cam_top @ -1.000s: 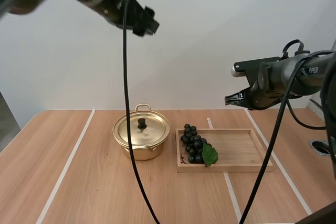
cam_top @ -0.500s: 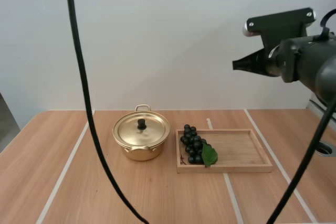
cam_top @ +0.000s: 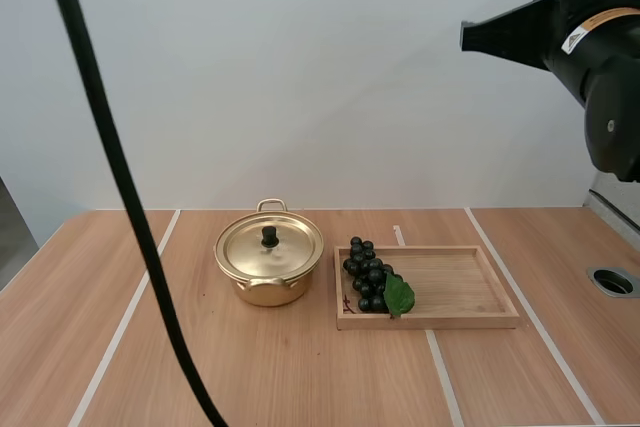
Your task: Open the pot, put the pineapple inside, and close it
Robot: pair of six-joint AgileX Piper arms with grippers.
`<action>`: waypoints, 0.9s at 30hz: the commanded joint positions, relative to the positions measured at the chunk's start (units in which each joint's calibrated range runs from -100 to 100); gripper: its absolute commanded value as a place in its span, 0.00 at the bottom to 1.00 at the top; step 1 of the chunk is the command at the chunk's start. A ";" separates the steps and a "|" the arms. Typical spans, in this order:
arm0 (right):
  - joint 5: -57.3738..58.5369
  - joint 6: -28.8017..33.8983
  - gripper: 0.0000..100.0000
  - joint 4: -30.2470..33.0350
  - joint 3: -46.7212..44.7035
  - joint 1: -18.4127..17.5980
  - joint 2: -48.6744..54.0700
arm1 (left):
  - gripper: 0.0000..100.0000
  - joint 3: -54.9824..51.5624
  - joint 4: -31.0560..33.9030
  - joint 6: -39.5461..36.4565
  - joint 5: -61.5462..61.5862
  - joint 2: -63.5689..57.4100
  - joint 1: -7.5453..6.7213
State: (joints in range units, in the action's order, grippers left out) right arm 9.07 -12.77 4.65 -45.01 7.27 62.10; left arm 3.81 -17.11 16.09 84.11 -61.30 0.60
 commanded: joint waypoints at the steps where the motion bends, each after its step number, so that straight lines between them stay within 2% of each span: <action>1: -3.15 0.44 0.00 -5.66 0.39 0.04 2.97 | 0.00 -5.47 0.77 -0.70 -3.96 -5.66 0.09; 9: -1.35 0.44 0.00 -6.97 0.39 0.04 7.98 | 0.00 -26.30 3.24 -0.70 -18.08 -23.28 0.09; 14: 7.03 0.44 0.00 -12.01 0.39 0.04 8.65 | 0.00 -43.48 6.10 -0.70 -36.94 -32.60 0.34; 24: 12.60 0.32 0.00 -8.79 0.06 0.04 11.25 | 0.00 -66.24 6.26 -4.06 -49.08 -36.71 0.27; 27: 14.65 -4.36 0.00 -8.69 -3.51 -0.23 12.62 | 0.00 -70.77 5.87 -6.66 -52.71 -38.70 0.27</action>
State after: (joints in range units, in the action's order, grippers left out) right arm 21.15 -13.04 -5.00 -45.19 7.27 72.65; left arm -61.69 -10.65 12.71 38.73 -97.57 0.82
